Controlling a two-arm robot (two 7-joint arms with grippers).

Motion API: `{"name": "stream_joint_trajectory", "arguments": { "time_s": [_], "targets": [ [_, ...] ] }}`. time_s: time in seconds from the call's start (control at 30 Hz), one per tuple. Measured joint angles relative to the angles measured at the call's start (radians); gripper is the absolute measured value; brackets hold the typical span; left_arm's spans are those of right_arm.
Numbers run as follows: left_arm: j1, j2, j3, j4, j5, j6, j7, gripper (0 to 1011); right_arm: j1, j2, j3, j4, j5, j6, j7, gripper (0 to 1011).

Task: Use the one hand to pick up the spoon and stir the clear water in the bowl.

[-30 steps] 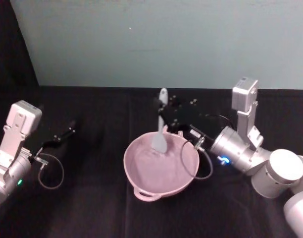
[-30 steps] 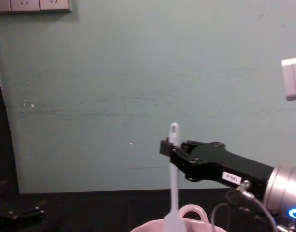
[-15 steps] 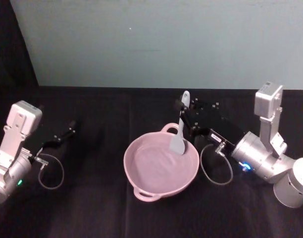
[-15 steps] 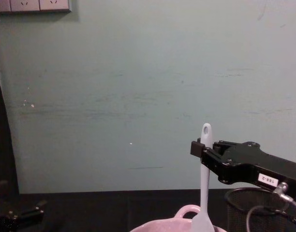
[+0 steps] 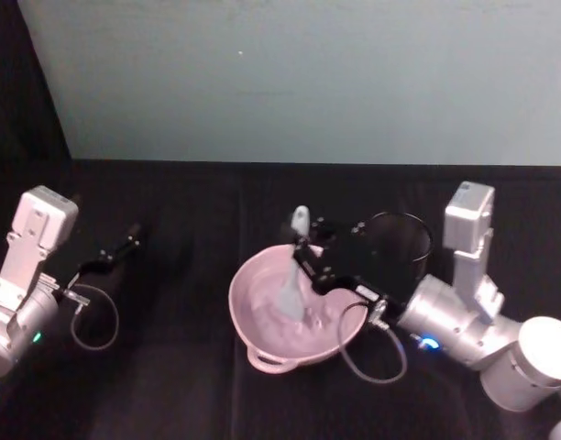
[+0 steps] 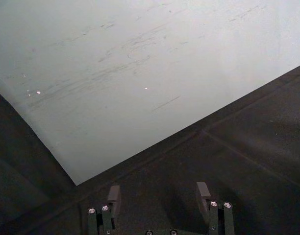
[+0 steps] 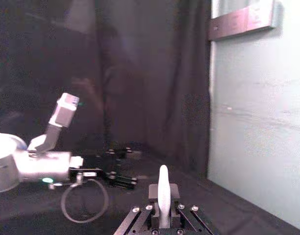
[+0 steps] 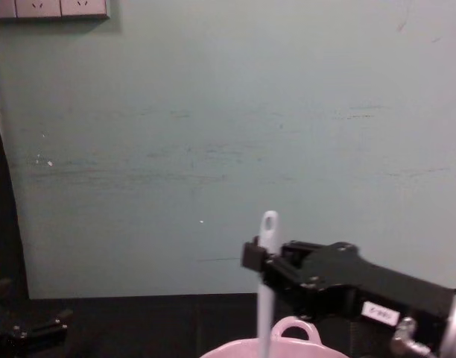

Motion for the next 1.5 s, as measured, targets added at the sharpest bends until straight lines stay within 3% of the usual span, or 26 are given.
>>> {"name": "stream_joint_trajectory", "arguments": {
  "time_s": [0.37, 0.6, 0.83, 1.2, 1.5],
  "targets": [
    [0.000, 0.000, 0.000, 0.000, 0.000, 0.000, 0.000, 1005, 0.074, -0.071, -0.050, 0.089, 0.007, -0.040, 0.027, 118],
    [0.000, 0.000, 0.000, 0.000, 0.000, 0.000, 0.000, 1005, 0.127, -0.097, -0.045, 0.167, -0.017, -0.070, 0.007, 118],
    [0.000, 0.000, 0.000, 0.000, 0.000, 0.000, 0.000, 1005, 0.148, -0.097, -0.020, 0.200, -0.057, -0.080, -0.044, 118],
    [0.000, 0.000, 0.000, 0.000, 0.000, 0.000, 0.000, 1005, 0.083, -0.043, 0.042, 0.118, -0.091, -0.054, -0.109, 118],
    [0.000, 0.000, 0.000, 0.000, 0.000, 0.000, 0.000, 1005, -0.011, -0.004, 0.060, 0.008, -0.075, -0.033, -0.099, 118]
  ]
}}
